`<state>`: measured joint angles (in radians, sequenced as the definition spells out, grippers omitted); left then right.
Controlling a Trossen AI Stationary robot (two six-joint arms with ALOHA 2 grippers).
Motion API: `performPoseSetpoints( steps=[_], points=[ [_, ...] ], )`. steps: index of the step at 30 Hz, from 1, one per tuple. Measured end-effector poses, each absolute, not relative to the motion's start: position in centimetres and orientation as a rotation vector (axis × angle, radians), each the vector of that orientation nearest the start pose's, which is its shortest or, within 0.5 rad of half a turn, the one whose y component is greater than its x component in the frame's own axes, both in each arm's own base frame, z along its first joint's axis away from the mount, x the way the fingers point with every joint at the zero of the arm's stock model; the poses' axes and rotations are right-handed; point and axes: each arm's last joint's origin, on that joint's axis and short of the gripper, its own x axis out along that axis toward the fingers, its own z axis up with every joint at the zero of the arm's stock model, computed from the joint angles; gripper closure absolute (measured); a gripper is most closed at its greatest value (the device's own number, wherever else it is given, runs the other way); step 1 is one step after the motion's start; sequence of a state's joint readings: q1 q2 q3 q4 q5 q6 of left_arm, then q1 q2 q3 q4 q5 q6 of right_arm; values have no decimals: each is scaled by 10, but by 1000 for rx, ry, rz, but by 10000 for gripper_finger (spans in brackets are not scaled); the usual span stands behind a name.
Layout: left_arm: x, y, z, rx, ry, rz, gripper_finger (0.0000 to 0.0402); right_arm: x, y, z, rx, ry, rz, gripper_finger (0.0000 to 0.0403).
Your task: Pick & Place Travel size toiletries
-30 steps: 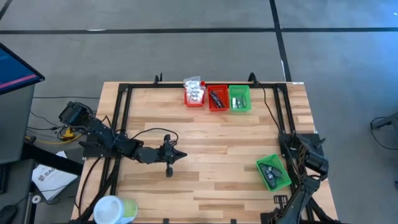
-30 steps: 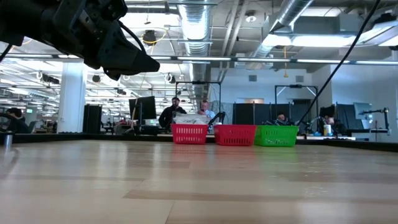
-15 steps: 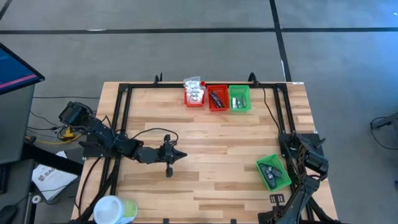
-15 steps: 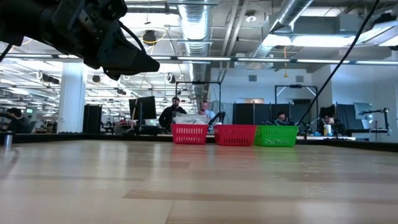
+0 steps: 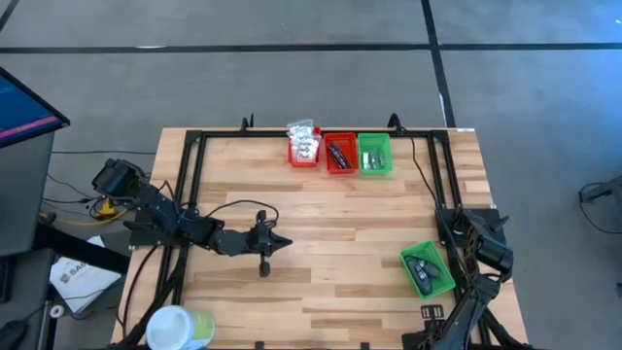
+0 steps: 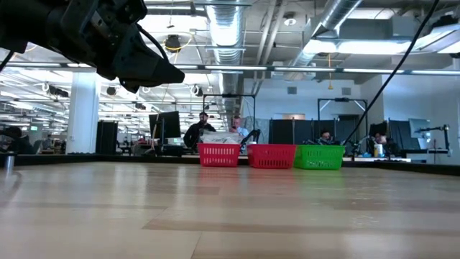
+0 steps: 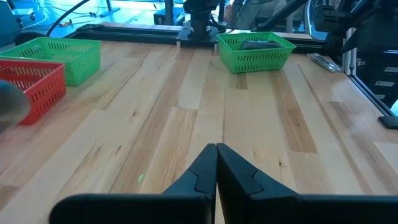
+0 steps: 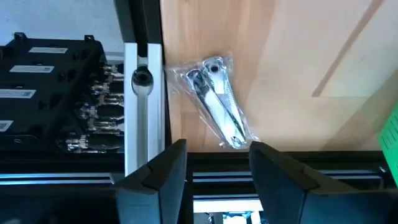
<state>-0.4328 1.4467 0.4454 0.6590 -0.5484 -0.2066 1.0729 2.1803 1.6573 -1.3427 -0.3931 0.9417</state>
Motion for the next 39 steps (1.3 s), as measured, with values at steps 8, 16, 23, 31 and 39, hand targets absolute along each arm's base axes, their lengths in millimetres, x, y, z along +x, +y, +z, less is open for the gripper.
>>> performPoseSetpoints(
  steps=[8, 16, 23, 31, 39],
  points=[
    [240, -95, 160, -47, 292, 125, 401, 164, 339, 147, -118, 2107, -10, 233],
    [240, -95, 160, -48, 292, 121, 401, 165, 342, 143, -100, 2099, 57, 238],
    [239, -96, 160, -47, 291, 118, 401, 163, 337, 133, -123, 2094, 48, 232],
    [239, -96, 161, -48, 290, 117, 401, 163, 330, 124, -134, 2108, 59, 237],
    [239, -96, 161, -48, 290, 117, 401, 154, 327, 109, -101, 2140, 123, 256]
  ],
)
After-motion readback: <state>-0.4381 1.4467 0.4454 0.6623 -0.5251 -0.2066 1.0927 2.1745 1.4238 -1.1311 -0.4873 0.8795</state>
